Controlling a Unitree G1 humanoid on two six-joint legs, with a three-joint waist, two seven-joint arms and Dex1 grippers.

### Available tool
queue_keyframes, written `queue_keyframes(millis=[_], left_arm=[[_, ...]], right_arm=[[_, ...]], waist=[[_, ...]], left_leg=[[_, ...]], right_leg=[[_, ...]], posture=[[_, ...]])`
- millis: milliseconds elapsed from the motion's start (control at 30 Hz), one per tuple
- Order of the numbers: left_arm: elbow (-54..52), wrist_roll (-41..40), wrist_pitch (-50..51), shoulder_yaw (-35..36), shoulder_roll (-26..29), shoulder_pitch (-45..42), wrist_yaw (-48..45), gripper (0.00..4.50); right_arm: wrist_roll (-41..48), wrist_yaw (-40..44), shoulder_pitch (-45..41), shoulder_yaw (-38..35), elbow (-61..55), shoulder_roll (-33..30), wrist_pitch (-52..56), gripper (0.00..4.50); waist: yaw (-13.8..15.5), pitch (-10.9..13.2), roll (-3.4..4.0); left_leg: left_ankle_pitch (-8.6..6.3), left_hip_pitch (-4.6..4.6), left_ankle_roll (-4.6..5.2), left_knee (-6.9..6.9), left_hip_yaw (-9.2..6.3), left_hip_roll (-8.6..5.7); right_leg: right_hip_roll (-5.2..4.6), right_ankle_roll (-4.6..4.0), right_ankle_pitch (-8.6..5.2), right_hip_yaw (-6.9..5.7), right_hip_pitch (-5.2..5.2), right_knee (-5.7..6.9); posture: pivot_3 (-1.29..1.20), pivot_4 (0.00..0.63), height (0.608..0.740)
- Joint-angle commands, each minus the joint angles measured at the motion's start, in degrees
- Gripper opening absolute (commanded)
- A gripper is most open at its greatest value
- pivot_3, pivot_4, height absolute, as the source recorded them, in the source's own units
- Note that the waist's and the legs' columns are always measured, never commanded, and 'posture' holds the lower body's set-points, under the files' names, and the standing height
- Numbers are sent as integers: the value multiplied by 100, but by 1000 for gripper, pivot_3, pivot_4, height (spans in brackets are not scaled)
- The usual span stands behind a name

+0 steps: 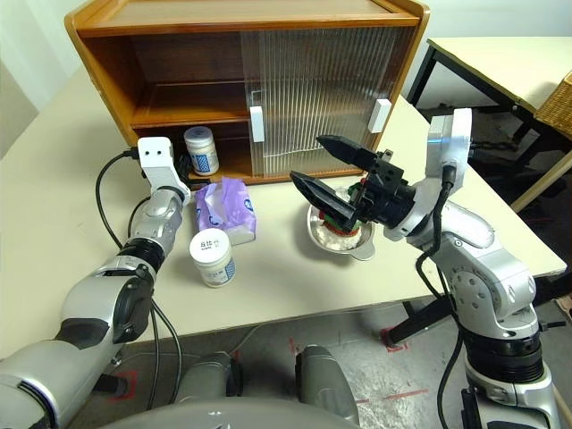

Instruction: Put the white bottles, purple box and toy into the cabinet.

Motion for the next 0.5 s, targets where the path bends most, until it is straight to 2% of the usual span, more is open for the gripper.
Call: queue_keyframes(millis=[33,300,500], left_arm=[[175,114,46,-86,-47,-170,-164,39],[292,153,97,-108,-114,-348,-331,39],[291,176,89,-82,-190,-399,-318,39]], right_arm=[[76,-35,50,-94,-100,-46,45,4500],[85,-64,107,-122,-134,-56,29,4500],[82,-98,141,-122,-165,-49,19,4500]], waist=[[6,0,0],[0,0,0],[-115,0,0]], left_leg=[[0,0,0,0,4,0],[0,-2,0,3,7,0],[0,-5,0,1,8,1]], right_leg=[[0,0,0,-1,0,0],[-7,4,5,-7,1,2],[-8,5,4,-6,0,-9]], posture=[[-135,0,740],[-143,0,740],[-149,0,740]])
